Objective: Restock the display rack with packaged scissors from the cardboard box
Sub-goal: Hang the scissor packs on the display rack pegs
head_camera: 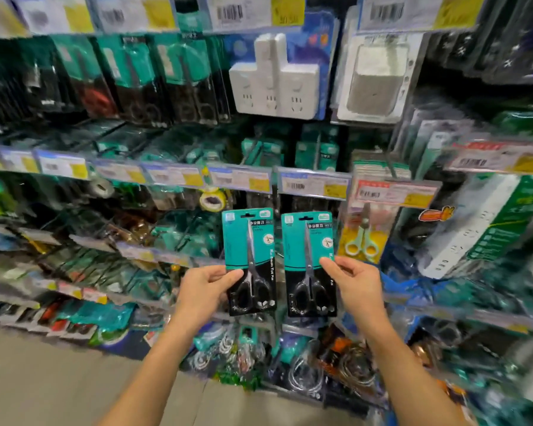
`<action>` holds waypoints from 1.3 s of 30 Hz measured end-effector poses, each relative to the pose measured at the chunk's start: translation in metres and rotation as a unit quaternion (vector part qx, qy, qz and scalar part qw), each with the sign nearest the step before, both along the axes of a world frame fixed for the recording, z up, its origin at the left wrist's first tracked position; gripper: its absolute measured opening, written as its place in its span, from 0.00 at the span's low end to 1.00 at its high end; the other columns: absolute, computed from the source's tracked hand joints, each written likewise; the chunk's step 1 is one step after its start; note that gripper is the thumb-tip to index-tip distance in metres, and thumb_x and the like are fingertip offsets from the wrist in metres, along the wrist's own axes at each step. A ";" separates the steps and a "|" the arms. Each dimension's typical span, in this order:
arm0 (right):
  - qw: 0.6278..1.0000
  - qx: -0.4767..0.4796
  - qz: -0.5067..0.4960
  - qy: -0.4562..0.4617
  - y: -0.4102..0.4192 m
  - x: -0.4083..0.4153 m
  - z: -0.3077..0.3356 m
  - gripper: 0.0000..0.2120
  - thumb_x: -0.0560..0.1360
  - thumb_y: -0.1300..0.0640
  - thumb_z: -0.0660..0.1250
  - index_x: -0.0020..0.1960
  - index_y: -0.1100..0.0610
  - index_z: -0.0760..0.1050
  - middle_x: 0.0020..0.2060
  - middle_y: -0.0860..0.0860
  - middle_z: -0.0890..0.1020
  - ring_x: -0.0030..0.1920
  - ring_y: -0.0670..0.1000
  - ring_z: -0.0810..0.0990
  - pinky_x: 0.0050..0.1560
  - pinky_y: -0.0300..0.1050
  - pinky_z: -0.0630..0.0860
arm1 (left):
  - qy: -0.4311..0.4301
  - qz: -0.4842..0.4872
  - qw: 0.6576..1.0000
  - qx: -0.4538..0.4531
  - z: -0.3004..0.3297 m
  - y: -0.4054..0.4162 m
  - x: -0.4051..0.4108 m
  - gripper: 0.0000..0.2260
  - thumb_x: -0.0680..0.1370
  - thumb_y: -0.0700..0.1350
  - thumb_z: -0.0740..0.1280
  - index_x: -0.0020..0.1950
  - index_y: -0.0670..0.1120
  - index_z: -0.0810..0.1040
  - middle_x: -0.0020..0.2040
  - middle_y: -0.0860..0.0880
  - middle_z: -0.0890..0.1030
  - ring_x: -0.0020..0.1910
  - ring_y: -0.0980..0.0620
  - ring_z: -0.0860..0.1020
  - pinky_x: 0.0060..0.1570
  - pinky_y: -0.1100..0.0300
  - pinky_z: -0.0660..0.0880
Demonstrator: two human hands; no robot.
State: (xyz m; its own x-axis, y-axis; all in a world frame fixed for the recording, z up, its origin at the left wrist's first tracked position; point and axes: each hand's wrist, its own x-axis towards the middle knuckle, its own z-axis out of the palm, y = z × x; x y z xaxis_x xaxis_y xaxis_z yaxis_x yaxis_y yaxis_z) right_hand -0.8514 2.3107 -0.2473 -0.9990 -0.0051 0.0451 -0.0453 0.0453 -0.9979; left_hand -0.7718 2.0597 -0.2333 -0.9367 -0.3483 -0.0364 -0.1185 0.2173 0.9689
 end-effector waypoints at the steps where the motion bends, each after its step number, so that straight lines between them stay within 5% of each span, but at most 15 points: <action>1: 1.000 -0.001 -0.015 0.002 -0.006 -0.002 0.003 0.02 0.73 0.58 0.74 0.43 0.52 0.83 0.40 0.44 0.86 0.42 0.40 0.84 0.44 0.35 0.80 | -0.006 -0.015 1.000 -0.002 -0.001 -0.008 -0.010 0.06 0.76 0.44 0.73 0.48 0.43 0.86 0.44 0.47 0.87 0.47 0.46 0.85 0.45 0.49 0.81; 7: 0.992 0.007 -0.114 0.056 -0.032 -0.008 0.013 0.08 0.73 0.60 0.74 0.36 0.55 0.81 0.25 0.39 0.78 0.27 0.35 0.72 0.31 0.27 0.69 | -0.004 -0.116 0.987 -0.112 -0.008 -0.049 -0.058 0.13 0.74 0.52 0.74 0.45 0.41 0.85 0.44 0.49 0.87 0.47 0.53 0.84 0.48 0.56 0.81; 11: 0.990 -0.015 -0.124 0.064 -0.040 -0.004 0.017 0.06 0.74 0.62 0.72 0.39 0.55 0.83 0.32 0.39 0.84 0.33 0.35 0.80 0.35 0.27 0.73 | 0.012 -0.154 0.980 -0.123 -0.009 -0.061 -0.076 0.11 0.72 0.51 0.75 0.38 0.44 0.85 0.33 0.57 0.84 0.36 0.67 0.81 0.40 0.69 0.75; 15: 0.989 -0.022 -0.125 0.078 -0.041 -0.001 0.018 0.05 0.73 0.60 0.73 0.43 0.52 0.86 0.42 0.46 0.87 0.45 0.42 0.85 0.43 0.31 0.78 | -0.002 -0.160 0.984 -0.076 -0.010 -0.067 -0.082 0.05 0.72 0.47 0.76 0.35 0.52 0.86 0.41 0.54 0.87 0.44 0.59 0.85 0.45 0.62 0.78; 18: 0.987 -0.030 -0.131 0.088 -0.039 0.000 0.020 0.06 0.72 0.58 0.74 0.43 0.47 0.86 0.44 0.45 0.87 0.47 0.44 0.85 0.44 0.32 0.78 | 0.021 -0.157 0.985 -0.066 -0.009 -0.070 -0.083 0.04 0.71 0.45 0.77 0.36 0.51 0.86 0.40 0.54 0.87 0.41 0.62 0.84 0.44 0.65 0.76; 19: 0.986 -0.031 -0.134 0.090 -0.039 0.000 0.022 0.07 0.72 0.57 0.74 0.43 0.45 0.86 0.43 0.44 0.87 0.47 0.43 0.85 0.43 0.31 0.78 | 0.028 -0.155 0.985 -0.063 -0.008 -0.069 -0.083 0.02 0.71 0.45 0.76 0.39 0.48 0.87 0.42 0.51 0.87 0.42 0.60 0.84 0.44 0.64 0.76; 23: 0.985 -0.042 -0.136 0.099 -0.041 -0.007 0.032 0.07 0.73 0.57 0.74 0.42 0.44 0.86 0.42 0.45 0.87 0.44 0.41 0.85 0.43 0.31 0.77 | 0.043 -0.143 0.987 -0.064 -0.008 -0.067 -0.084 0.19 0.72 0.46 0.76 0.52 0.31 0.82 0.51 0.36 0.84 0.52 0.46 0.83 0.51 0.50 0.78; 29: 0.984 -0.039 -0.134 0.112 -0.041 -0.017 0.031 0.03 0.73 0.56 0.73 0.46 0.51 0.86 0.39 0.44 0.87 0.39 0.38 0.83 0.40 0.29 0.76 | 0.038 -0.125 0.991 -0.038 -0.005 -0.069 -0.079 0.17 0.72 0.46 0.76 0.55 0.37 0.84 0.52 0.42 0.85 0.52 0.47 0.83 0.57 0.51 0.79; 34: 0.978 -0.065 -0.151 0.126 -0.040 -0.016 0.027 0.06 0.73 0.58 0.73 0.43 0.47 0.85 0.36 0.43 0.86 0.38 0.39 0.84 0.40 0.30 0.77 | 0.040 -0.135 0.989 -0.035 0.004 -0.068 -0.073 0.01 0.73 0.43 0.75 0.44 0.48 0.86 0.43 0.51 0.87 0.45 0.55 0.85 0.54 0.49 0.81; 39: 0.976 -0.065 -0.157 0.139 -0.039 -0.021 0.031 0.07 0.73 0.60 0.74 0.44 0.48 0.85 0.36 0.43 0.86 0.39 0.39 0.84 0.40 0.30 0.77 | 0.048 -0.142 0.988 -0.044 0.008 -0.066 -0.078 0.08 0.72 0.46 0.75 0.47 0.43 0.87 0.45 0.48 0.87 0.47 0.51 0.85 0.54 0.50 0.81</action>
